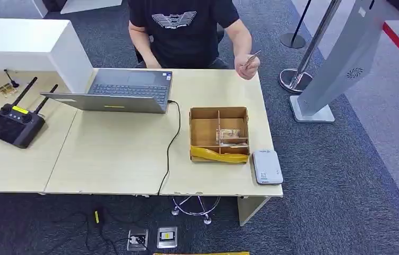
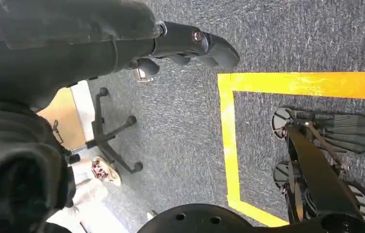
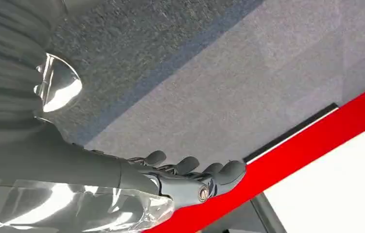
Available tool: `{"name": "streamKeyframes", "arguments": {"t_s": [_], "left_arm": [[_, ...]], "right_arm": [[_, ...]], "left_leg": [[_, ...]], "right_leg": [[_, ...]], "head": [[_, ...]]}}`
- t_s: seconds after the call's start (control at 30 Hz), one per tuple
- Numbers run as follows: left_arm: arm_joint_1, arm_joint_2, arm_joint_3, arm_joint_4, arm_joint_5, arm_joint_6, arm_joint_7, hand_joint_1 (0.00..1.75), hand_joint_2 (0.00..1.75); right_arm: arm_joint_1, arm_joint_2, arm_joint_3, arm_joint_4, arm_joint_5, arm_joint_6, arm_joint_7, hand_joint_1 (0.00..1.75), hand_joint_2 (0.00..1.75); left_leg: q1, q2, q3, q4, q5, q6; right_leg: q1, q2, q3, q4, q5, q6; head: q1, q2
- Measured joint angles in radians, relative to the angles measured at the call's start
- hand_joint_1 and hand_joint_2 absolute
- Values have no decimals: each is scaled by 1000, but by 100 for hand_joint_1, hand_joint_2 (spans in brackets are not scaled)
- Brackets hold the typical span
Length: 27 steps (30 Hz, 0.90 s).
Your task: Pass the card to the sensor for recognition and then transmit it.
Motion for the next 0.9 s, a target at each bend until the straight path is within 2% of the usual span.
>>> {"name": "streamKeyframes", "arguments": {"t_s": [0.1,0.2,0.23,0.3,0.4,0.43,0.47,0.5,0.53,0.57,0.63,0.7,0.8,0.9], "left_arm": [[0,1,0,0,5,0,0,0,0],[-1,3,0,0,6,0,-4,0,0],[-1,3,0,-1,4,0,-9,0,0],[-3,3,-2,-3,-2,0,-19,0,0],[-1,6,-3,-5,-15,0,-42,0,0],[-1,10,-3,-5,-20,0,-46,0,0],[-2,13,-5,-5,-23,0,-48,0,0],[-5,16,-9,-5,-26,0,-51,0,0],[-7,21,-10,-5,-29,0,-51,0,0],[-10,23,-10,-5,-32,0,-52,0,0],[-13,26,-17,-5,-37,0,-52,0,0],[-15,27,-26,-5,-45,0,-52,0,0],[-14,27,-30,-5,-56,0,-52,0,0],[-12,27,-42,-5,-71,0,-52,0,0]], "right_arm": [[-1,1,-32,-5,126,0,9,0,175],[4,9,-112,-41,420,0,83,0,175],[19,16,-165,-69,564,0,135,0,175],[81,29,-253,-150,813,0,269,0,175],[183,41,-366,-369,1074,0,428,0,175],[188,40,-384,-453,1154,5,514,0,175],[180,36,-395,-539,1229,13,641,0,175],[158,26,-396,-647,1301,35,802,0,175],[123,16,-392,-737,1361,75,906,0,175],[84,8,-385,-816,1411,129,957,0,175],[-4,0,-348,-952,1506,275,1032,0,175],[-84,5,-285,-1100,1579,379,1095,0,175],[-145,16,-231,-1248,1621,420,1104,0,175],[-180,24,-196,-1325,1641,456,1098,0,175]], "left_leg": [[0,0,-2,0,0,0],[1,0,-1,0,0,0],[1,0,-1,0,0,0],[2,-8,-3,0,1,0],[2,-15,-5,0,2,0],[2,-14,-5,0,2,0],[2,-13,-5,0,2,-1],[2,-11,-5,0,3,-2],[2,-9,-4,0,3,-2],[2,-8,-3,0,4,-3],[2,-9,-3,0,5,-3],[2,-13,-2,0,8,-5],[3,-19,-3,0,9,-5],[3,-19,-5,0,9,-5]], "right_leg": [[0,0,0,0,0,0],[1,0,1,0,0,0],[1,0,1,0,0,0],[2,-8,4,0,0,0],[2,-15,5,1,-1,-1],[2,-14,5,1,-1,-1],[2,-12,4,2,-1,-1],[2,-10,4,3,-1,-1],[2,-8,3,4,-1,-1],[2,-8,2,4,0,-2],[2,-8,3,4,0,-2],[2,-11,0,5,0,-2],[3,-17,0,5,0,-2],[3,-18,0,6,0,-2]], "head": [[0,0],[0,0],[0,0],[0,0],[-1,0],[0,0],[0,0],[0,0],[0,0],[0,0],[1,0],[0,0],[0,0],[0,0]]}}
